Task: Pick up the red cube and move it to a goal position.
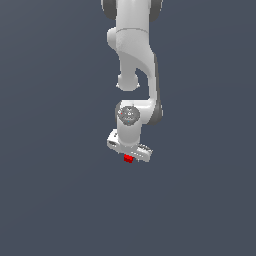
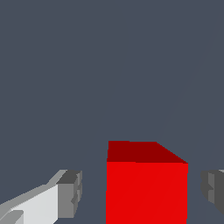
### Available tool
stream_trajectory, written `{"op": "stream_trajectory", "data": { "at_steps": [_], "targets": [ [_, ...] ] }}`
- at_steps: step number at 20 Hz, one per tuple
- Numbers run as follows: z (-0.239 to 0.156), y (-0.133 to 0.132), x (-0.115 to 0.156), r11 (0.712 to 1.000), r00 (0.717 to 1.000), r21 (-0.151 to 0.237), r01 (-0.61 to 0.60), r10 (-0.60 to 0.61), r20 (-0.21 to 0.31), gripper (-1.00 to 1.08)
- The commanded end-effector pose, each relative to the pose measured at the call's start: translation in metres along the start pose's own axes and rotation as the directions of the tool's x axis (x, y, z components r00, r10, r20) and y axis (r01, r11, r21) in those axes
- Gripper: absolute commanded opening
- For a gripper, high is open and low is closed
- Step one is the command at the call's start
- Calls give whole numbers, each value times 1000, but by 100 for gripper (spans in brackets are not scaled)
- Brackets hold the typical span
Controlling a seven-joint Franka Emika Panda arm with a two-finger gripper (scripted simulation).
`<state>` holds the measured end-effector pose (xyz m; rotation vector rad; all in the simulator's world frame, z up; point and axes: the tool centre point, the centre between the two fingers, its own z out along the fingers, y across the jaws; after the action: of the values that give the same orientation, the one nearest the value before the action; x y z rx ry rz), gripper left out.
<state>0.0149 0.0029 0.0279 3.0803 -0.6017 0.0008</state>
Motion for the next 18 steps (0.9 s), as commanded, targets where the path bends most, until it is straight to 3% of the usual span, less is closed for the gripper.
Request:
{"op": "stream_trajectory", "data": {
  "at_steps": [1, 4, 5, 18],
  "targets": [
    [6, -2, 1, 1000, 1000, 2, -15, 15, 1, 100],
    [8, -3, 1, 1000, 1000, 2, -20, 20, 1, 100],
    [8, -3, 1, 1000, 1000, 2, -20, 20, 1, -100],
    [7, -3, -1, 1000, 1000, 3, -19, 19, 1, -100]
  ]
}}
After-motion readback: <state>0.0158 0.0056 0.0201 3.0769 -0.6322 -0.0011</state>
